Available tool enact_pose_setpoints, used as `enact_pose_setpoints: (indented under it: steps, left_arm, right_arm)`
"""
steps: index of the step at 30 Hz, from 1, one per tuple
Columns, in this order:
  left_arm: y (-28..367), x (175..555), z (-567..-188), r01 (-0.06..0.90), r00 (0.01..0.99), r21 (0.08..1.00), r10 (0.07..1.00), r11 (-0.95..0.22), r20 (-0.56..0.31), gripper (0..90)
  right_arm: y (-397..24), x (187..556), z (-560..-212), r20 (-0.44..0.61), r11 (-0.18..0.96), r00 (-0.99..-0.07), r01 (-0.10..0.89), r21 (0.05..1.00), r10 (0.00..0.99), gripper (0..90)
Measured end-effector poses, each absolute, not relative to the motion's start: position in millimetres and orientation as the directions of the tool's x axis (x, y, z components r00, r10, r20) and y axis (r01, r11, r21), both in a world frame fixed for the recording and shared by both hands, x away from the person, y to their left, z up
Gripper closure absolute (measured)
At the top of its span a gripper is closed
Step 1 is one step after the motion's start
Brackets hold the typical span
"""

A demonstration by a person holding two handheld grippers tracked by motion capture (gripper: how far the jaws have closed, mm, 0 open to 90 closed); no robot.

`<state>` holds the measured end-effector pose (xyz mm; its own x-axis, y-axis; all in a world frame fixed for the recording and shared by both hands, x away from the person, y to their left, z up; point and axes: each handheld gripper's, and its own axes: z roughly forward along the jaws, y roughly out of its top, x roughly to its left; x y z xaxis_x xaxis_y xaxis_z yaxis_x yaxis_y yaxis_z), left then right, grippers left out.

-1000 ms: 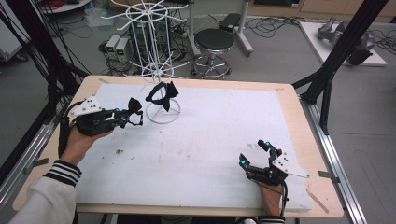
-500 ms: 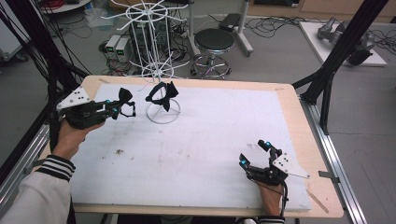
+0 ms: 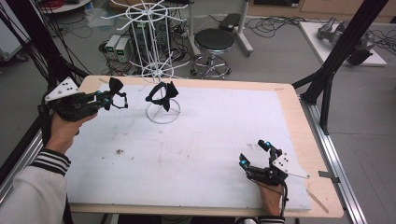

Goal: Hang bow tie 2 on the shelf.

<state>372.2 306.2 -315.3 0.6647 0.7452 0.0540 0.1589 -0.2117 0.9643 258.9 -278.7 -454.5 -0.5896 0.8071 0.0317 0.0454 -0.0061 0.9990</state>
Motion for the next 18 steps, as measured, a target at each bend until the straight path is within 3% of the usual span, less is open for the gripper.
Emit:
enact_pose_setpoints:
  steps: [18]
  left_arm:
    - [307,398,-297,0.168,0.634,0.972,0.773,-0.163,0.020,76.8]
  right_arm:
    - [-279,259,-454,0.029,-0.005,-0.591,0.042,0.999,0.806,11.1]
